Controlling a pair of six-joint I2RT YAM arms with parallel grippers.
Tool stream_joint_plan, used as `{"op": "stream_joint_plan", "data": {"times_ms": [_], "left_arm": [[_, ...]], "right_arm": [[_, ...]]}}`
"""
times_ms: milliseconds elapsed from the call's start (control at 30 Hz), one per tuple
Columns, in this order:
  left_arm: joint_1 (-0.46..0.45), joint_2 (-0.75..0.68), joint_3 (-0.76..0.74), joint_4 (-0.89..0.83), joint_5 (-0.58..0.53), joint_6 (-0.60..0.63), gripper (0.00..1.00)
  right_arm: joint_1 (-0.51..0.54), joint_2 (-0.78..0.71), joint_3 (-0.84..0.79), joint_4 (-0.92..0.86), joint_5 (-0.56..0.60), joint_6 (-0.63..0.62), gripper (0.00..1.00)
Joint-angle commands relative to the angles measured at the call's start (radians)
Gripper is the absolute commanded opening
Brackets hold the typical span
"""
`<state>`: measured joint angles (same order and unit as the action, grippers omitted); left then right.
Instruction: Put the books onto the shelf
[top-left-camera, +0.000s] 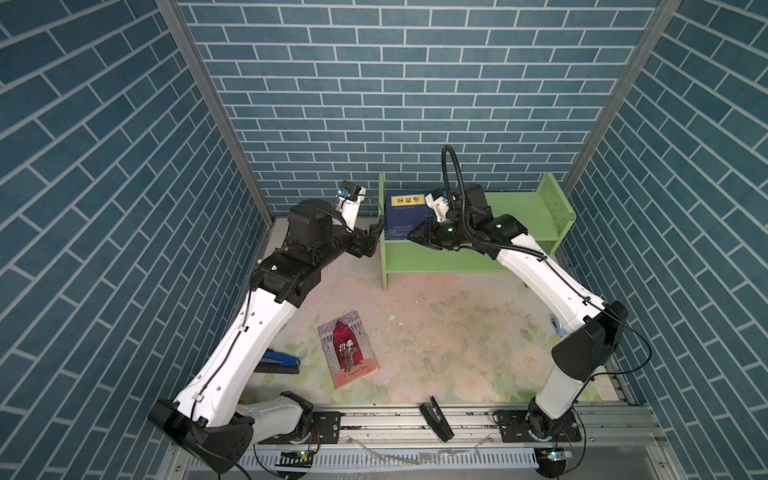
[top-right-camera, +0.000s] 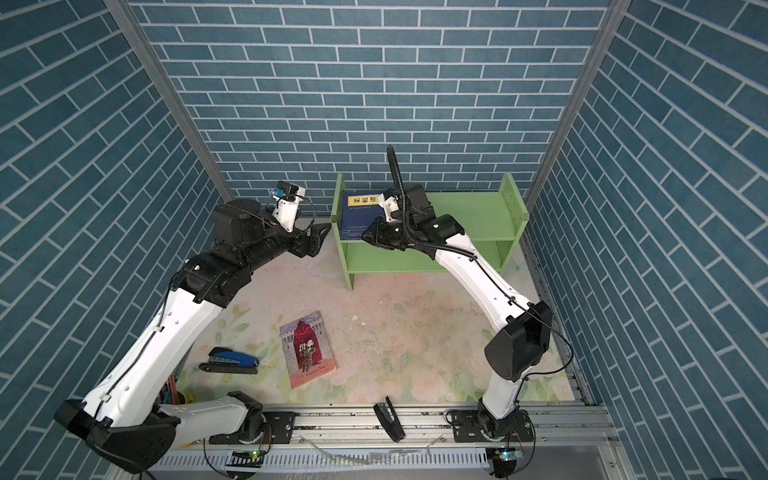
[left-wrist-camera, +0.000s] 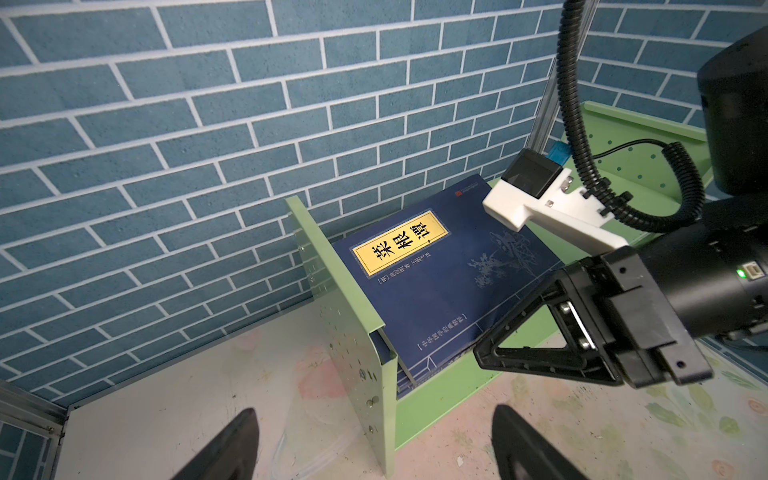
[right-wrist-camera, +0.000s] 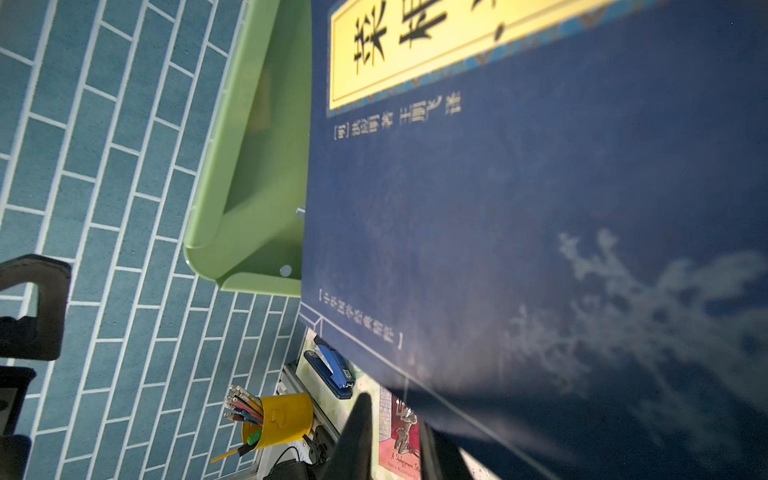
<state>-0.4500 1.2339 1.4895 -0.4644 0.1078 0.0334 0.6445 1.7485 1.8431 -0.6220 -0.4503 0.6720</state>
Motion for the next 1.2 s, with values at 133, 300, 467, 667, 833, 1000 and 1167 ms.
{"op": "stream_joint_plan", "data": {"times_ms": [133,300,467,667,833,1000,1167], "left_arm": [[0.007,-0.025,-0.020,0.020,0.004,0.030,0.89],[0.006,-0.033,-0.078,0.056,-0.025,0.120,0.89],[0.007,-0.030,-0.152,0.105,-0.003,0.191,0.89],[0.006,-0.021,-0.192,0.142,-0.003,0.202,0.89],[0.006,-0.019,-0.202,0.152,-0.013,0.202,0.89],[0.007,-0.019,-0.202,0.149,-0.012,0.186,0.89],[0.006,-0.019,-0.200,0.144,-0.006,0.180,0.89]], "right_arm": [[0.006,-0.061,0.045,-0.056,0.009,-0.053,0.24],[0.001,-0.168,0.041,-0.116,0.106,-0.106,0.23],[-0.059,-0.258,-0.016,-0.129,0.159,-0.117,0.21],[-0.184,-0.319,-0.122,-0.044,0.127,-0.091,0.18],[-0.235,-0.298,-0.148,-0.012,0.126,-0.094,0.20],[-0.258,-0.259,-0.159,0.016,0.121,-0.082,0.20],[-0.264,-0.227,-0.166,0.058,0.069,-0.058,0.20]]}}
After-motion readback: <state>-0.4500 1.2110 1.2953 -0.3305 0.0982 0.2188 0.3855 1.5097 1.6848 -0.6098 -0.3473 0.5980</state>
